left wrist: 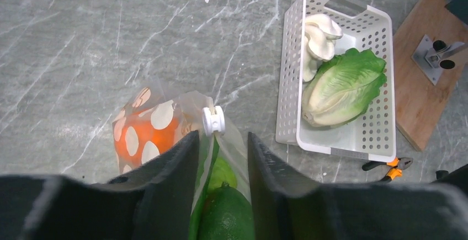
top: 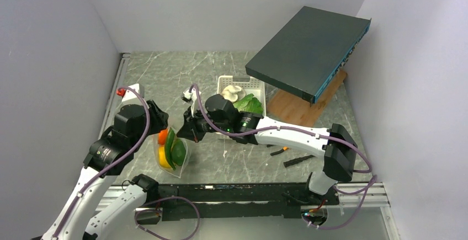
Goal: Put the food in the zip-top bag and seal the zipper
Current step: Zip the zipper food storage bag at the center of the board.
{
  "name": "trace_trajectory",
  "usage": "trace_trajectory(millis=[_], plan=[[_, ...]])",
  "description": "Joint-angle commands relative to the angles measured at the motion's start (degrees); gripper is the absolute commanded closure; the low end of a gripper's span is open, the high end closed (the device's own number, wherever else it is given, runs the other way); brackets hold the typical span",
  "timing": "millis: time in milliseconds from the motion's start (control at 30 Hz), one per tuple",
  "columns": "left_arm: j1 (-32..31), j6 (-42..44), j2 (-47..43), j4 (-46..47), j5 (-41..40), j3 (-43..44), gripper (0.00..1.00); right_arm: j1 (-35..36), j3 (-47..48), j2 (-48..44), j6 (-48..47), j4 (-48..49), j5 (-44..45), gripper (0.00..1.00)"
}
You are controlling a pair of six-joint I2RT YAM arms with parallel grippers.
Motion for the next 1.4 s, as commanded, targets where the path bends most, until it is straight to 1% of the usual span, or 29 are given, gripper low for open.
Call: trace_trajectory(millis=[0, 67, 133, 167, 233, 300, 433, 500, 567, 700, 767, 800, 900, 1033, 1200, 1267, 1367], plan=[[-0.07, 5.49, -0.51, 5.58, 3.41, 0.32, 0.67, 0.42, 0.55, -2.01, 0.96, 4.05, 0.03, 0.97], [-0.11, 8.98, -0.55, 7.11, 5.66, -0.29, 0.84, 0.37, 0.64, -2.15, 0.73, 3.6, 0.16, 0.86], [-0.09, 12.45, -0.38, 7.98, 7.99, -0.4, 0.98, 0.36, 0.31, -2.7, 0.34, 3.34, 0.54, 0.75], [-0.09, 14.25, -0.04, 8.08, 8.89, -0.06, 1.0, 0.23, 0.15, -3.06, -0.11, 2.94, 0.71, 0.67], [-0.03, 18.12, 0.59, 8.34, 11.98, 0.81, 1.0, -0.01, 0.41, -3.94, -1.14, 1.67, 0.83, 0.6], [-0.01, 23.91, 1.37, 8.57, 16.55, 2.1, 1.0, -0.9, 0.49, -4.97, -2.28, 0.18, 0.08, 0.55], [0.05, 32.97, 3.98, 6.14, 25.73, 6.04, 1.0, -4.02, -1.78, -8.48, -5.24, 0.3, -2.85, 0.53], [0.08, 37.37, 5.59, 3.69, 30.24, 7.35, 1.0, -4.75, -3.62, -10.75, -7.57, 0.98, -2.14, 0.52], [0.05, 39.79, 6.67, 1.57, 32.91, 7.84, 1.0, -5.08, -5.32, -13.03, -9.98, 1.61, -1.83, 0.47], [0.0, 42.13, 6.94, 0.11, 37.99, 6.07, 1.0, -5.12, -10.96, -17.62, -15.87, 7.25, -5.64, 0.38], [0.0, 42.78, 6.38, 0.33, 40.74, 5.18, 1.0, -5.18, -13.88, -18.72, -18.76, 10.46, -8.11, 0.28], [0.0, 43.01, 6.19, 0.29, 41.87, 4.81, 1.0, -5.3, -14.94, -18.8, -20.28, 11.61, -9.91, 0.24], [0.05, 43.76, 5.36, 0.39, 45.71, 3.69, 1.0, -6.31, -15.63, -17.7, -21.19, 13.16, -14.89, 0.23], [0.0, 43.86, 4.44, 1.24, 50.62, 2.26, 1.0, -7.75, -13.68, -14.68, -24.63, 13.17, -21.08, 0.24], [0.0, 44.26, 3.69, -0.02, 51.16, 1.82, 1.0, -7.85, -11.38, -12.19, -26.55, 12.25, -21.9, 0.26], [0.0, 44.26, 2.95, -0.08, 51.25, 1.6, 1.0, -7.89, -10.35, -11.16, -27.78, 10.51, -22.5, 0.29], [0.03, 44.17, 1.92, -0.03, 51.03, 1.33, 1.0, -7.89, -10.47, -10.85, -28.54, 10.39, -22.63, 0.34]])
